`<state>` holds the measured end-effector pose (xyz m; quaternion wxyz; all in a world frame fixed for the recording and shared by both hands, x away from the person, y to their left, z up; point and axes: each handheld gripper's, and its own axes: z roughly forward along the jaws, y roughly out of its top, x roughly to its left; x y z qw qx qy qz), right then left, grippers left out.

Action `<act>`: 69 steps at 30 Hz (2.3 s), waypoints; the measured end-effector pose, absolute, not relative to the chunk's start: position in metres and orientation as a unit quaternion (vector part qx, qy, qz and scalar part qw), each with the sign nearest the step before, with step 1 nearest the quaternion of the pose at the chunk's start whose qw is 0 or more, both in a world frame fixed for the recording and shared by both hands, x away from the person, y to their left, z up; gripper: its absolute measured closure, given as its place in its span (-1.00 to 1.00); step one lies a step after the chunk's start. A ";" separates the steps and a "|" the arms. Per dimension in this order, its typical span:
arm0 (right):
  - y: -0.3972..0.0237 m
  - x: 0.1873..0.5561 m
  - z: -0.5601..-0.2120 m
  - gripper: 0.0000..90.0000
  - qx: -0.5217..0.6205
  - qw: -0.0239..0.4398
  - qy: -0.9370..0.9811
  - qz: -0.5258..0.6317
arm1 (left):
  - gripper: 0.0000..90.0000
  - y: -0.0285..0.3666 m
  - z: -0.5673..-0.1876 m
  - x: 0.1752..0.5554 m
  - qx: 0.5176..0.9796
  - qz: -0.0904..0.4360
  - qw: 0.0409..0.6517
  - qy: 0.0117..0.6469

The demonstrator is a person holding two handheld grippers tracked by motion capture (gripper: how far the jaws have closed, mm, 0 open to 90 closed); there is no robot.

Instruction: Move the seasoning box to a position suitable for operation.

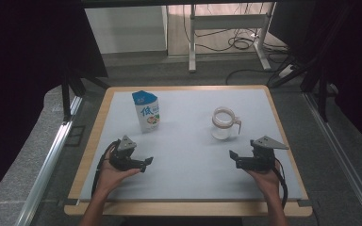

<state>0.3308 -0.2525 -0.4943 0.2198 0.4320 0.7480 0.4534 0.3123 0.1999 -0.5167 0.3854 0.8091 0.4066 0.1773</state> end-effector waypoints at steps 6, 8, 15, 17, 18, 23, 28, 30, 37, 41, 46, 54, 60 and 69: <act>-0.255 0.328 -0.495 -0.89 0.437 0.220 0.748 0.448 | -0.79 0.201 -0.515 0.313 0.798 0.176 0.392 0.422; -0.256 0.325 -0.493 -0.87 0.436 0.221 0.743 0.457 | -0.77 0.203 -0.513 0.310 0.786 0.180 0.400 0.435; -0.256 0.323 -0.501 -0.87 0.425 0.218 0.756 0.447 | -0.73 0.206 -0.515 0.304 0.764 0.180 0.412 0.462; -0.256 0.323 -0.502 -0.87 0.424 0.218 0.757 0.447 | -0.72 0.206 -0.517 0.303 0.765 0.185 0.406 0.465; -0.256 0.323 -0.502 -0.87 0.424 0.216 0.757 0.448 | -0.72 0.207 -0.518 0.304 0.764 0.182 0.408 0.465; -0.254 0.323 -0.497 -0.87 0.424 0.225 0.755 0.447 | -0.71 0.206 -0.520 0.306 0.771 0.178 0.411 0.453; -0.248 0.326 -0.488 -0.87 0.419 0.241 0.754 0.446 | -0.71 0.206 -0.520 0.307 0.778 0.176 0.409 0.444; -0.246 0.329 -0.485 -0.88 0.416 0.245 0.753 0.447 | -0.71 0.206 -0.521 0.308 0.779 0.175 0.405 0.445; -0.235 0.354 -0.472 -0.94 0.406 0.250 0.758 0.444 | -0.70 0.208 -0.518 0.307 0.778 0.175 0.402 0.449; -0.231 0.374 -0.464 -0.94 0.404 0.238 0.756 0.458 | -0.70 0.210 -0.516 0.304 0.776 0.174 0.401 0.455; -0.223 0.403 -0.453 -0.99 0.406 0.221 0.760 0.457 | -0.71 0.212 -0.514 0.300 0.774 0.177 0.403 0.456; -0.213 0.448 -0.452 -1.00 0.411 0.202 0.770 0.444 | -0.72 0.210 -0.514 0.298 0.777 0.174 0.402 0.452; -0.203 0.462 -0.459 -1.00 0.399 0.194 0.787 0.428 | -0.72 0.211 -0.515 0.300 0.777 0.173 0.402 0.454; -0.192 0.472 -0.477 -0.98 0.395 0.184 0.811 0.391 | -0.72 0.206 -0.518 0.302 0.782 0.172 0.396 0.449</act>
